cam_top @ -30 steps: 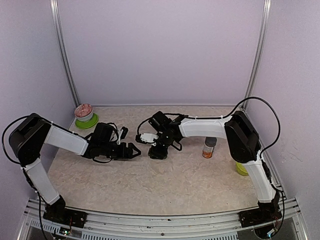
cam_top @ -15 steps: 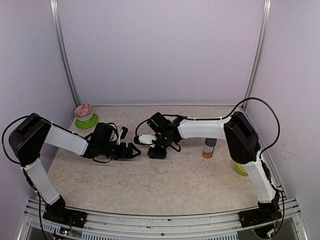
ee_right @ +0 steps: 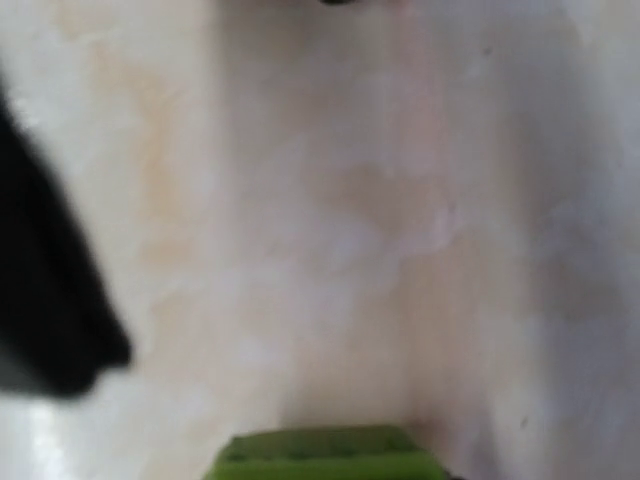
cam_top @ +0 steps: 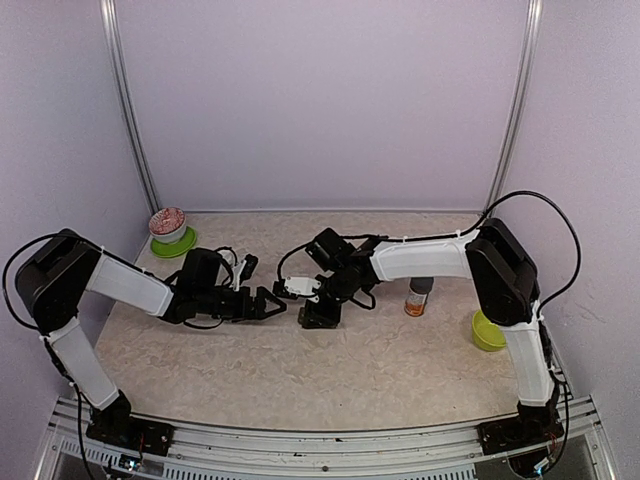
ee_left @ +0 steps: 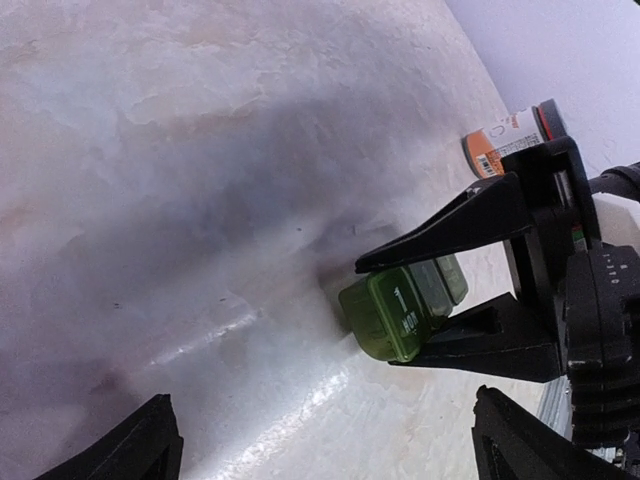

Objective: Sort the pills into containers
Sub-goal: Pick up the pill container from the center of the board, then pass from the right arm to the left

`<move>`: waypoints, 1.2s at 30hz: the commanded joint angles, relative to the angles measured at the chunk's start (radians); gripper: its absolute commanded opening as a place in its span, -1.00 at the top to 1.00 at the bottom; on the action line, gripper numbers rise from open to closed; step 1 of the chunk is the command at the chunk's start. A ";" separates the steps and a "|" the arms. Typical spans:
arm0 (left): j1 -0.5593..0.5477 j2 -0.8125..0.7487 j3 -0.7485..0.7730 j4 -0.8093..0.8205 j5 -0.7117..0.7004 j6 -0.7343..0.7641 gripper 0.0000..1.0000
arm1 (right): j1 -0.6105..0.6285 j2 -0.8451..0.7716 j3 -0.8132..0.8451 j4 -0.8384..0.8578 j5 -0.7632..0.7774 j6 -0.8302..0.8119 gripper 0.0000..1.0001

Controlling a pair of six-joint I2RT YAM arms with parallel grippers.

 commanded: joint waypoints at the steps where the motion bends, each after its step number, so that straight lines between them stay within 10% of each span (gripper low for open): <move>1: 0.007 -0.017 -0.026 0.154 0.134 -0.062 -0.98 | 0.003 -0.112 -0.082 0.103 -0.035 -0.026 0.45; 20: -0.031 0.117 0.018 0.414 0.299 -0.308 -0.69 | 0.049 -0.255 -0.221 0.237 -0.010 -0.056 0.50; 36: -0.036 0.154 0.016 0.493 0.344 -0.374 0.05 | 0.068 -0.279 -0.241 0.264 0.028 -0.050 0.50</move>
